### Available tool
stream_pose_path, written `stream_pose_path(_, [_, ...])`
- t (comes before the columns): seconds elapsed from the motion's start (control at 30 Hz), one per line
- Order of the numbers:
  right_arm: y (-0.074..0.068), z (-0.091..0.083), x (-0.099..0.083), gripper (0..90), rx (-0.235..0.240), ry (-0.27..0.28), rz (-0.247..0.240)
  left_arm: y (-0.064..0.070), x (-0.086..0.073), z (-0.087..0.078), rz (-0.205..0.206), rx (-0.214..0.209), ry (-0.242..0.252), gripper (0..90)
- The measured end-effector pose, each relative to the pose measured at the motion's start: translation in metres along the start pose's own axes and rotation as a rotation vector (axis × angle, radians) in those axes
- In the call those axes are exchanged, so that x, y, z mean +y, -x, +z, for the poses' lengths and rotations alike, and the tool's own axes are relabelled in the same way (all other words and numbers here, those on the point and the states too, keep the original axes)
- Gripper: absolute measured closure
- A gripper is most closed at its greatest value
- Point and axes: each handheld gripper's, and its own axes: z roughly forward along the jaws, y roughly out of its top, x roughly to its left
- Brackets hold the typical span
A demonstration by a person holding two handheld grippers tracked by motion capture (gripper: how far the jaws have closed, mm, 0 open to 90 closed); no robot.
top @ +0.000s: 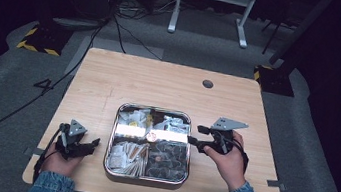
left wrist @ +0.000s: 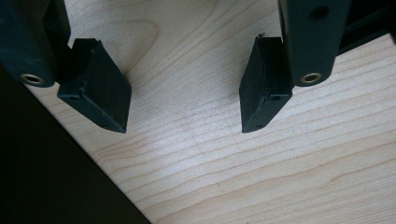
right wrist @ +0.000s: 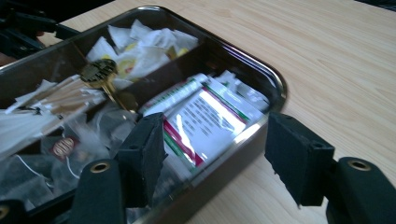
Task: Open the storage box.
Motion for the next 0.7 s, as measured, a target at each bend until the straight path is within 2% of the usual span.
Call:
stream_pose_path(0.17, [-0.015,0.014,0.015,39.9,0.046,-0.019,-0.053,0.000,0.000,0.000,0.001,0.001,0.001,34.7])
stream_pose_path(0.3, [-0.025,0.025,0.022,41.1,0.087,-0.037,-0.074,0.000,0.000,0.000,0.001,0.001,0.001,34.7])
stream_pose_path(0.37, [-0.034,0.036,0.027,41.8,0.122,-0.056,-0.090,0.000,0.000,0.000,0.002,0.002,0.001,34.7])
stream_pose_path(0.4, [-0.034,0.036,0.027,41.8,0.122,-0.056,-0.090,0.000,0.000,0.000,0.002,0.002,0.001,34.7])
stream_pose_path(0.6, [-0.053,0.061,0.032,44.5,0.176,-0.101,-0.106,0.000,0.000,0.000,0.001,0.001,0.001,34.7])
stream_pose_path(0.7, [-0.059,0.073,0.033,45.3,0.178,-0.118,-0.123,0.000,0.000,0.000,0.001,0.001,0.001,34.7])
